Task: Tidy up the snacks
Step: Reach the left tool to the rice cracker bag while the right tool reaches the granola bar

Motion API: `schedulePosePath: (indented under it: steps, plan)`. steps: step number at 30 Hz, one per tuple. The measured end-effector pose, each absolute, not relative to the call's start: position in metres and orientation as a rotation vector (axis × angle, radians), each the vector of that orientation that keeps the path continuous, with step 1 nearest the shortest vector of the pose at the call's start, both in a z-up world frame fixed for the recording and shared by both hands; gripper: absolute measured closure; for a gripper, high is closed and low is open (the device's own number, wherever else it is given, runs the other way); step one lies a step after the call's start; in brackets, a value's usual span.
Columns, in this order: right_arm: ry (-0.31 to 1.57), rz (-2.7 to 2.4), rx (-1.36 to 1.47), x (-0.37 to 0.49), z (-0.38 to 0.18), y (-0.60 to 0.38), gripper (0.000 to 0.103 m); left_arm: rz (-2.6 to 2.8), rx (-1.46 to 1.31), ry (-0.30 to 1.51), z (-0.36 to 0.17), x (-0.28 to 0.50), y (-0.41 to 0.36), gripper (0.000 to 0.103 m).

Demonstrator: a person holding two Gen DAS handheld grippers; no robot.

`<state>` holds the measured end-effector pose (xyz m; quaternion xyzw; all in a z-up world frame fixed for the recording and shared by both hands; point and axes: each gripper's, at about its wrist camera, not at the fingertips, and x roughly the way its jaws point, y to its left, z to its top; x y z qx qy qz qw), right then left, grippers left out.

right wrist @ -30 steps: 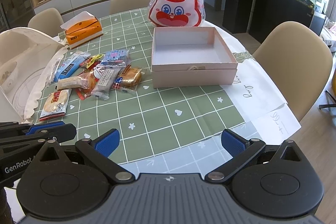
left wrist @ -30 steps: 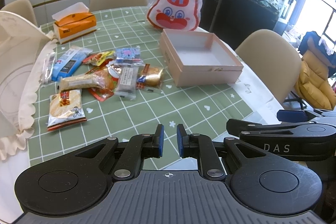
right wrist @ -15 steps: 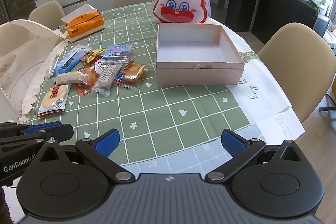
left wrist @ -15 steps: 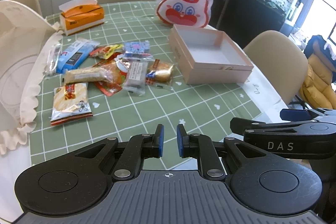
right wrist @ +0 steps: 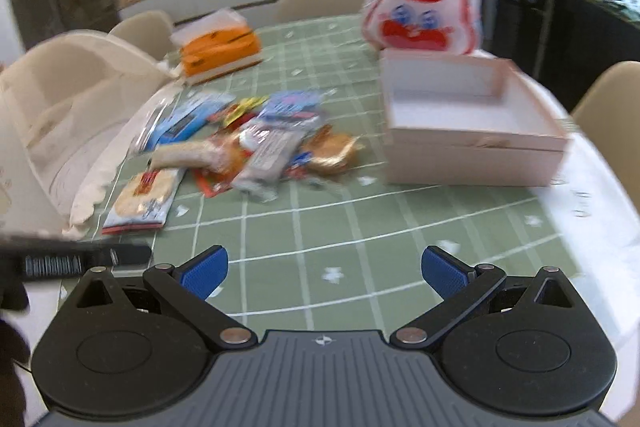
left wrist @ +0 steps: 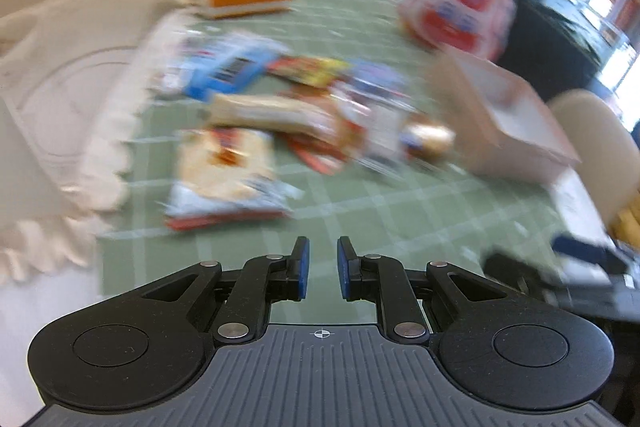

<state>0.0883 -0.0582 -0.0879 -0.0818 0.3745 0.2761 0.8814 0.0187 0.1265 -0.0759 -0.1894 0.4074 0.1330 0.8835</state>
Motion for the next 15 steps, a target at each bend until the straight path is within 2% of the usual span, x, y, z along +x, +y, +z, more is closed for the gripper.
schedulePosePath:
  steps: [10, 15]
  plan:
    - [0.805, 0.591, -0.256, 0.107, -0.120, -0.007, 0.000, 0.416, -0.418, 0.849, -0.093, 0.027, 0.213, 0.085]
    - [0.911, 0.602, -0.184, 0.120, -0.136, 0.001, 0.000, 0.391, -0.453, 0.857, -0.102, 0.032, 0.227, 0.085]
